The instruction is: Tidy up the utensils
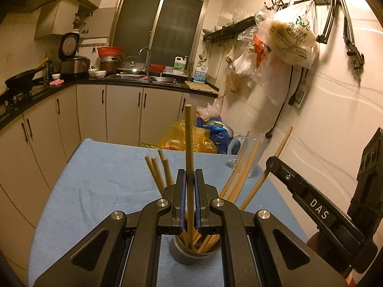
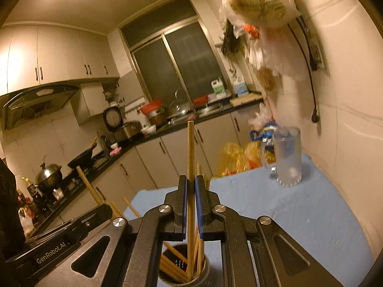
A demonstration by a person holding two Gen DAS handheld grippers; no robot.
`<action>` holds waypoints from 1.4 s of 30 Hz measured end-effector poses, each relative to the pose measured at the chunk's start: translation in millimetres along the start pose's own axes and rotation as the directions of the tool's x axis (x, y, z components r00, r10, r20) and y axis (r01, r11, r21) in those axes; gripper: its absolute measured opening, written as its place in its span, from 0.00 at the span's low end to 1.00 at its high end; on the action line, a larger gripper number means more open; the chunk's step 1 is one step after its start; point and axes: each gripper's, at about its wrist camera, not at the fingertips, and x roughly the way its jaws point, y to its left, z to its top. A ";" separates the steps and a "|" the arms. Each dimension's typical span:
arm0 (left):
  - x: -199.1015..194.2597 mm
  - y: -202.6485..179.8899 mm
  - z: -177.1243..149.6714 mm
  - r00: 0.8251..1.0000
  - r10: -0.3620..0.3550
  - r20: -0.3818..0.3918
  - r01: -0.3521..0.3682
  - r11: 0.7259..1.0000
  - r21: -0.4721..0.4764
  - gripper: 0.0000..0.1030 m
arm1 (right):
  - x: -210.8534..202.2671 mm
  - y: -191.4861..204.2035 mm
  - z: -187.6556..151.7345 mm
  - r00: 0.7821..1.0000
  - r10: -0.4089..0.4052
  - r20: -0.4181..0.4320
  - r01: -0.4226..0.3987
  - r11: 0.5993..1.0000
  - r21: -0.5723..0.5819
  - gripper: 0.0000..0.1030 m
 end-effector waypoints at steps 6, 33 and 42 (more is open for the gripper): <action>-11.0 5.8 0.3 1.000 0.014 0.009 -0.014 1.000 -0.013 0.19 | -4.8 -4.4 -2.4 0.999 0.013 -0.037 -0.012 1.000 0.026 0.13; -150.5 18.9 -159.8 0.922 0.380 -0.079 -0.378 0.925 0.040 0.92 | -173.8 -2.6 -120.1 0.984 -0.172 -0.045 0.168 0.982 -0.089 0.82; -172.8 12.9 -192.4 0.919 0.370 -0.135 -0.363 0.929 0.078 0.95 | -198.9 5.5 -168.2 0.963 -0.226 -0.145 0.204 0.967 -0.152 0.82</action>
